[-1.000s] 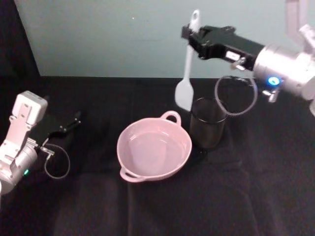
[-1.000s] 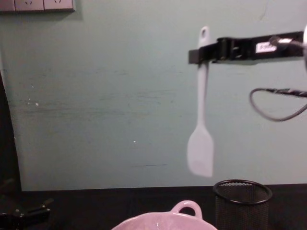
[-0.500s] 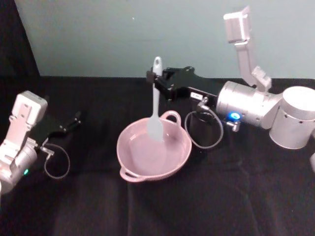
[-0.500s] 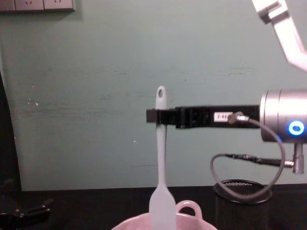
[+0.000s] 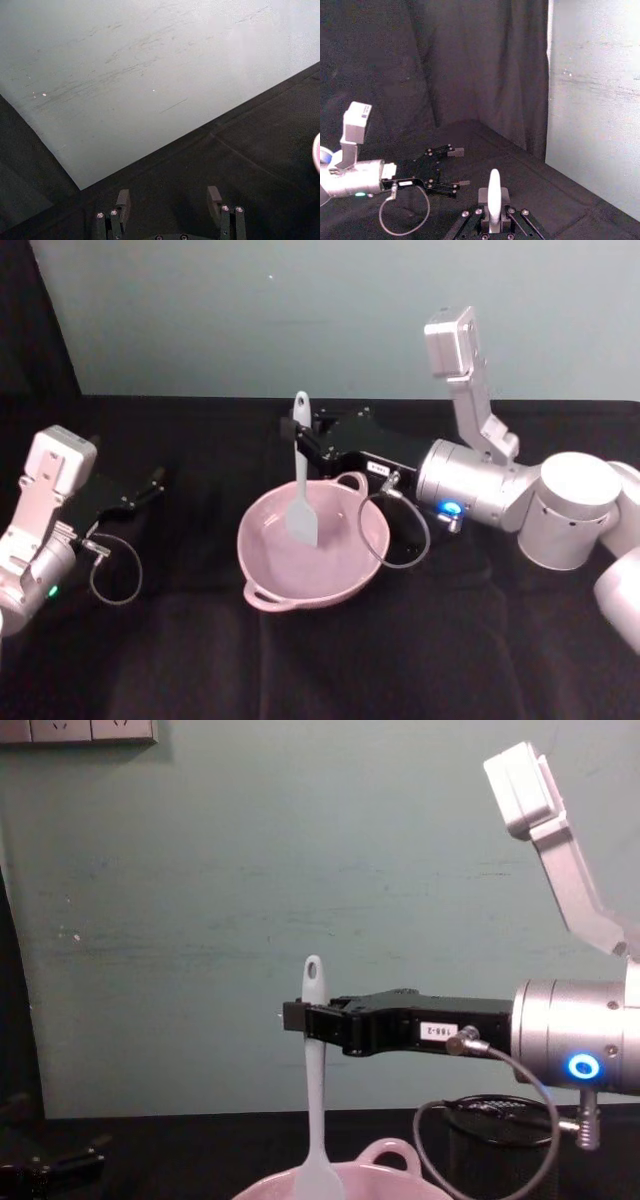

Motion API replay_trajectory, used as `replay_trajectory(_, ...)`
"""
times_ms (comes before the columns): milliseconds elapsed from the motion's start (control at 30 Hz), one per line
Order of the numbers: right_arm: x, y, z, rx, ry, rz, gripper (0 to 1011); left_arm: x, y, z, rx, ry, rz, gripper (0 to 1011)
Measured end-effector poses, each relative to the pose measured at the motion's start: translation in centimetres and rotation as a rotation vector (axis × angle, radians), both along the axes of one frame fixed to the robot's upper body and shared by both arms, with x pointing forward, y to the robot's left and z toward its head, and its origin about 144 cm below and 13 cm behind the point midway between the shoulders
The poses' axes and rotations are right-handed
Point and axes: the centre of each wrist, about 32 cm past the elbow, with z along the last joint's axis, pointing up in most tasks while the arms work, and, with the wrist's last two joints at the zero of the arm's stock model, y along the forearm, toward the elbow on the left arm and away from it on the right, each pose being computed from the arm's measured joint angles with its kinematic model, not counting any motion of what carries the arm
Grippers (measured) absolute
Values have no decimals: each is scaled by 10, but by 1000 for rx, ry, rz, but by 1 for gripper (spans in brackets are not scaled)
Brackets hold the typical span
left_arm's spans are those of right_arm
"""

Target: Use the one hand to pick up the spoon and stir the clear water in the bowl.

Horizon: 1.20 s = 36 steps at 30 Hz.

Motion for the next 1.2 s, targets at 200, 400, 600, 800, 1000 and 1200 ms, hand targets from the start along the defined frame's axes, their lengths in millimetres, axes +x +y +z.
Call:
replay_trajectory(200,3,2,-7,-1,-23,-16,117,0,0,0,0,0,0,1011)
replay_trajectory(400,4,3,-14,-11,-60,-55,117,0,0,0,0,0,0,1011)
replay_trajectory(600,1,-1,-15,-22,-98,-82,117,0,0,0,0,0,0,1011)
replay_trajectory(800,-7,-15,-14,-35,-113,-76,117,0,0,0,0,0,0,1011)
replay_trajectory(1000,-17,-26,-15,-30,-82,-35,117,0,0,0,0,0,0,1011)
replay_trajectory(1200,-26,-31,-16,-8,-36,20,117,0,0,0,0,0,0,1011)
